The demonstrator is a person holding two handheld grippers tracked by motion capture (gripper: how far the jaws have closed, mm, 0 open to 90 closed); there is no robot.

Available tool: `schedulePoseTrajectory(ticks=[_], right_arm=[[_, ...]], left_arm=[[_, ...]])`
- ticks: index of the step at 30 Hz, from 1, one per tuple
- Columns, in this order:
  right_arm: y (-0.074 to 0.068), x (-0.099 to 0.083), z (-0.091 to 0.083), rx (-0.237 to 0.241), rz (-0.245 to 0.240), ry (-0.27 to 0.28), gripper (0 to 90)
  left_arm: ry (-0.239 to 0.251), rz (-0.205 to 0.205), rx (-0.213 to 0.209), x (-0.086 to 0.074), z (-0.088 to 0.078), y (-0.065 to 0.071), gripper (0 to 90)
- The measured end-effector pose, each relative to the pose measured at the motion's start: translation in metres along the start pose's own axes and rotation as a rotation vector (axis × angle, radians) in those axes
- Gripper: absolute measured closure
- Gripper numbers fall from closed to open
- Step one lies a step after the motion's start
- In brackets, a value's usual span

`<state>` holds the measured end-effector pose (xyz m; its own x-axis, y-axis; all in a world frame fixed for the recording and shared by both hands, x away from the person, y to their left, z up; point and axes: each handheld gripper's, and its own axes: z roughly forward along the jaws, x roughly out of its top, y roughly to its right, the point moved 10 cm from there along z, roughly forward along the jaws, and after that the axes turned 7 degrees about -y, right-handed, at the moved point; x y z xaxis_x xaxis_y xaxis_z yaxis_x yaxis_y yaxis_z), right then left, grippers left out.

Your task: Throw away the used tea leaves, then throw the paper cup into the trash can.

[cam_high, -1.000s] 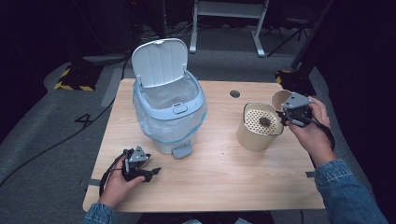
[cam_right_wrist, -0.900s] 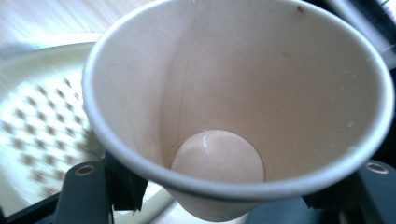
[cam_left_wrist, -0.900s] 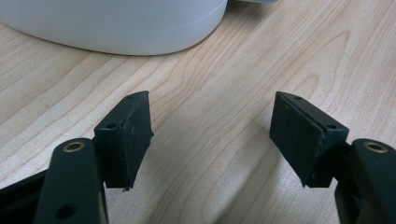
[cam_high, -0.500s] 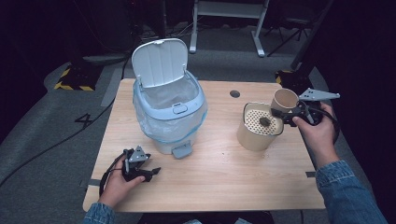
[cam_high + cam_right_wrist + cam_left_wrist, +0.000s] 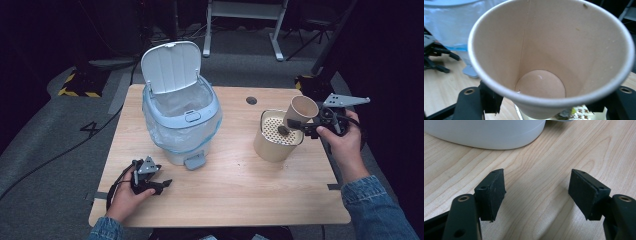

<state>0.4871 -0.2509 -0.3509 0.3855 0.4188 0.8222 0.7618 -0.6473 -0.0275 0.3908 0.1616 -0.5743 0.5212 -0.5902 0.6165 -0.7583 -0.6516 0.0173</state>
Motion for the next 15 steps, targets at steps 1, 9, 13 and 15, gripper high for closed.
schedulePoseTrajectory(ticks=[1,9,13,15], right_arm=[[-0.003,0.002,-0.002,0.003,0.002,0.004,31.2],[-0.027,0.024,-0.003,0.029,-0.056,0.001,31.1],[-0.039,0.038,0.003,0.043,-0.083,0.001,31.1],[-0.044,0.044,0.008,0.054,-0.093,-0.006,31.1]], left_arm=[[0.0,-0.001,0.0,0.0,0.0,0.0,29.9],[0.001,-0.009,0.002,0.0,0.0,0.001,29.9],[0.002,-0.011,0.002,0.0,0.0,0.001,29.9],[0.001,-0.011,0.003,0.0,0.0,0.001,30.0]])
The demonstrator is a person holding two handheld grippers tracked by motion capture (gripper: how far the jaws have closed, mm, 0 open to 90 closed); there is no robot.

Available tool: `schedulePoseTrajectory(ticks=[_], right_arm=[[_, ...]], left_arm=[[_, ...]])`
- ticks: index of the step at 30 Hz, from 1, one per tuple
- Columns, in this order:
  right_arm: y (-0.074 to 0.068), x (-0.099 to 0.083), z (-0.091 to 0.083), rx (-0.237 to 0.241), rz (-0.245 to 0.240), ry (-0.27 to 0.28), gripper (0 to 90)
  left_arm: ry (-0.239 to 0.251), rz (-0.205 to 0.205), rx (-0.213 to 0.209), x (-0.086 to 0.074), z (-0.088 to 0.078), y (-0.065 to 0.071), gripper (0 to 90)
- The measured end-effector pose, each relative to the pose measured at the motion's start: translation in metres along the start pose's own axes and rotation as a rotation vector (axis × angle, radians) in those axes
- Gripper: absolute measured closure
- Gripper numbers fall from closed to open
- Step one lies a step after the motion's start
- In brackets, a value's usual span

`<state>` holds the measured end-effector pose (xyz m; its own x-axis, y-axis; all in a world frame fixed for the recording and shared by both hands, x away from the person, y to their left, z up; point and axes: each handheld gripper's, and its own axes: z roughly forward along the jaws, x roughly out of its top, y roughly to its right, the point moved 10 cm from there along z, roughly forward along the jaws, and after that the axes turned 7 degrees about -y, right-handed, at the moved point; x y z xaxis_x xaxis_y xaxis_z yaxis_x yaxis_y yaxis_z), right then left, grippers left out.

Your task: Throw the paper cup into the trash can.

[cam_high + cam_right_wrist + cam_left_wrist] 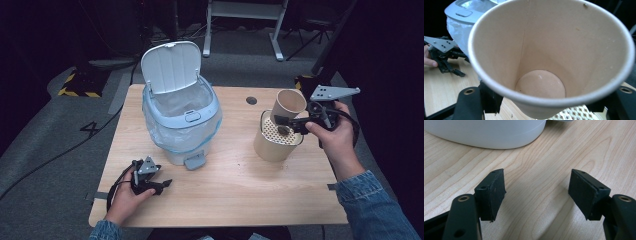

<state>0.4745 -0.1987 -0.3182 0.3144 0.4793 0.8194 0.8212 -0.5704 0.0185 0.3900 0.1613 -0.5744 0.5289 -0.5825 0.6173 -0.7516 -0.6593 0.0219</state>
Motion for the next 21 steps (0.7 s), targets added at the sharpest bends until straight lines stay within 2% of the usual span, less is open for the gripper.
schedulePoseTrajectory(ticks=[11,21], right_arm=[[-0.024,0.035,0.025,0.064,-0.052,0.005,31.0],[-0.042,0.065,0.049,0.092,-0.085,-0.006,31.0]], left_arm=[[0.0,0.001,0.001,0.0,0.0,0.0,29.9],[0.0,0.001,0.001,0.0,0.0,0.0,29.9]])
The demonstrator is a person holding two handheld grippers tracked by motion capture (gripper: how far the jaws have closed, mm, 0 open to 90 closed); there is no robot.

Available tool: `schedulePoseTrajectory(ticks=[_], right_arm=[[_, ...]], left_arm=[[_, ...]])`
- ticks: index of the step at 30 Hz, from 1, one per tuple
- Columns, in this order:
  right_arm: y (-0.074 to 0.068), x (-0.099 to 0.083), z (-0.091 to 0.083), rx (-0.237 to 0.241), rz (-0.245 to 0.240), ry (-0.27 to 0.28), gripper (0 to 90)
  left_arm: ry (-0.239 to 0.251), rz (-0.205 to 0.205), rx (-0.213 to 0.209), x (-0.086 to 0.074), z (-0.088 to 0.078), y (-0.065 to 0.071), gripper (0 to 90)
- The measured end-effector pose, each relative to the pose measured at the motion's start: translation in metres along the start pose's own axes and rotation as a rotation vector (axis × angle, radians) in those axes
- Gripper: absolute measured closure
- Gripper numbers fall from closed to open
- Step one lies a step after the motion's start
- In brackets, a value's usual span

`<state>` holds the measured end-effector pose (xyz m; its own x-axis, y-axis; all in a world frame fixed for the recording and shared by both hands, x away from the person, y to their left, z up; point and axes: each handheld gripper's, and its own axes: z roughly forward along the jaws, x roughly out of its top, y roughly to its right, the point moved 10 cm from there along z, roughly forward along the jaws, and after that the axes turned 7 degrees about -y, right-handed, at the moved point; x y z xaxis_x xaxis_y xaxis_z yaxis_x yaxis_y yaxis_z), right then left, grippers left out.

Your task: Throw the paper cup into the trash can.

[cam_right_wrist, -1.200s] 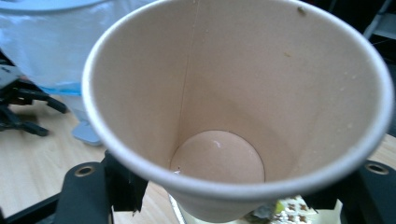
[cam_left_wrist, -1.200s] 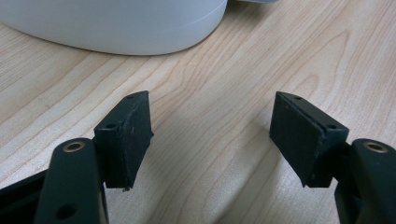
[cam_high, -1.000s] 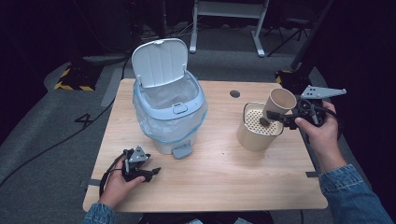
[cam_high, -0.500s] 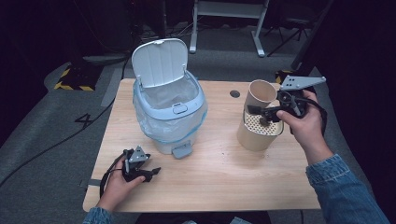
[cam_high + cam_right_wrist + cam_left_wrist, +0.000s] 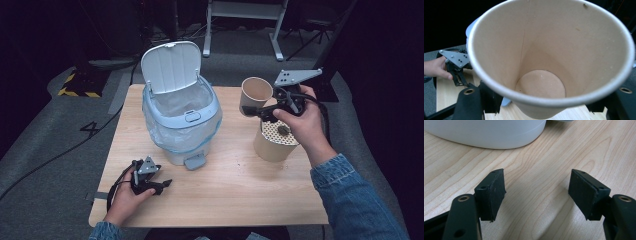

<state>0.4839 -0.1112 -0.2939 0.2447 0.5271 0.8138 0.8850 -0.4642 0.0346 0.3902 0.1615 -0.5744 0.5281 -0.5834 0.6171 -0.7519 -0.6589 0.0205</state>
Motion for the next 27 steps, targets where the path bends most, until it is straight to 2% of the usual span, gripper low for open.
schedulePoseTrajectory(ticks=[10,12,16,22,27], right_arm=[[-0.009,0.037,0.027,0.029,0.003,0.037,31.0],[-0.011,0.045,0.035,0.021,-0.008,0.033,31.0],[-0.014,0.057,0.049,0.027,0.0,0.044,30.9],[-0.018,0.071,0.075,0.028,-0.003,0.023,30.7],[-0.027,0.081,0.096,0.038,-0.019,0.003,30.7]], left_arm=[[0.001,-0.004,-0.001,0.0,0.0,0.0,29.9],[0.002,-0.007,0.001,0.0,0.0,0.0,29.9],[0.003,-0.006,0.003,0.0,0.0,0.0,29.9],[0.003,-0.006,0.003,0.0,0.0,0.0,29.8],[0.003,-0.006,0.003,0.0,0.0,0.0,29.9]])
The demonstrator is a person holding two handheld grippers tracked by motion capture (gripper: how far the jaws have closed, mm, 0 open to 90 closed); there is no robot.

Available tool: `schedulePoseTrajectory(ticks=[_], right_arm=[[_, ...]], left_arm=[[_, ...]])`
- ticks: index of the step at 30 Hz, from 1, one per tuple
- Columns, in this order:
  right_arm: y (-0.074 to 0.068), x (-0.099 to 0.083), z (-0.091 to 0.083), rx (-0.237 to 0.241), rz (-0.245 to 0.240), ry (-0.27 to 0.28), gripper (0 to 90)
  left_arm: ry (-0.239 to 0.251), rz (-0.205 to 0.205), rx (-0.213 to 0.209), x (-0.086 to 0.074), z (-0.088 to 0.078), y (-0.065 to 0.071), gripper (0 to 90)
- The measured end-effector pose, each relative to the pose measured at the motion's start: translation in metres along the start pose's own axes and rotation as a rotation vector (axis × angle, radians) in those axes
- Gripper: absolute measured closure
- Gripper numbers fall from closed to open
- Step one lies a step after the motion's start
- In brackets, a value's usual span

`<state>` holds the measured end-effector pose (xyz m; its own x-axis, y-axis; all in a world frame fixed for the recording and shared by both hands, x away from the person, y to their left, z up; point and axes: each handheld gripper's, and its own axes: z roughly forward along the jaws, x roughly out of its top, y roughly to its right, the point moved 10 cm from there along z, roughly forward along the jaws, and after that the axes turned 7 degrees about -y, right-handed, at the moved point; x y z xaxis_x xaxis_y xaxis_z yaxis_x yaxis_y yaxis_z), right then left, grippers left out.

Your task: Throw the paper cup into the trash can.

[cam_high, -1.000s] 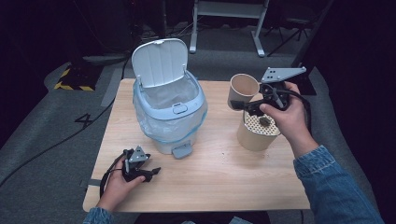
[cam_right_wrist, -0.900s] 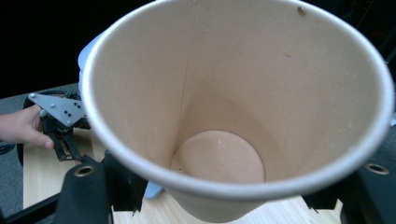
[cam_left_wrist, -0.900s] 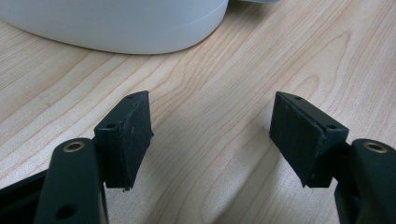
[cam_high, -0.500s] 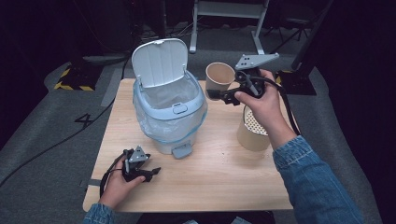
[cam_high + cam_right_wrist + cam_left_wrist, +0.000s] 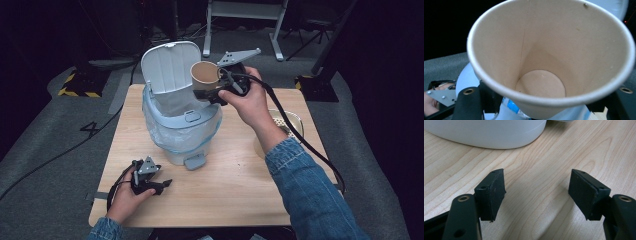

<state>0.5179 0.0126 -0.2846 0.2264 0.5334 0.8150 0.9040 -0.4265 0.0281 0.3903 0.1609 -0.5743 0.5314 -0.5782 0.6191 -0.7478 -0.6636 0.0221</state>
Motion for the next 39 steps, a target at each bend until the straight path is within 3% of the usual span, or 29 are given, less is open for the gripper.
schedulePoseTrajectory(ticks=[6,15,18,20,22,28,33,39], right_arm=[[-0.003,0.003,0.02,-0.001,-0.006,-0.036,30.5],[0.003,-0.009,0.042,-0.01,0.003,-0.108,28.8],[0.005,-0.009,0.046,-0.024,-0.003,-0.089,13.8],[0.006,-0.01,0.047,-0.036,-0.002,-0.083,18.1],[0.008,-0.008,0.047,-0.048,0.012,-0.064,14.5],[0.006,-0.004,0.035,-0.028,0.003,-0.007,15.6],[0.008,-0.007,0.017,-0.039,-0.018,-0.009,15.9],[0.006,-0.015,-0.013,-0.075,-0.045,-0.063,19.2]], left_arm=[[-0.002,0.0,-0.001,0.0,0.0,0.0,29.8],[-0.002,0.0,-0.001,0.0,0.0,0.0,29.8],[-0.002,0.0,0.0,0.0,0.0,0.0,29.9],[-0.002,0.0,0.0,0.0,0.0,0.0,29.8],[-0.001,0.0,-0.001,0.0,0.0,0.0,29.8],[0.0,0.0,0.0,0.0,0.0,0.0,29.8],[0.0,-0.001,0.0,0.0,0.0,0.0,29.8],[0.0,-0.001,0.0,0.0,0.0,0.0,29.8]])
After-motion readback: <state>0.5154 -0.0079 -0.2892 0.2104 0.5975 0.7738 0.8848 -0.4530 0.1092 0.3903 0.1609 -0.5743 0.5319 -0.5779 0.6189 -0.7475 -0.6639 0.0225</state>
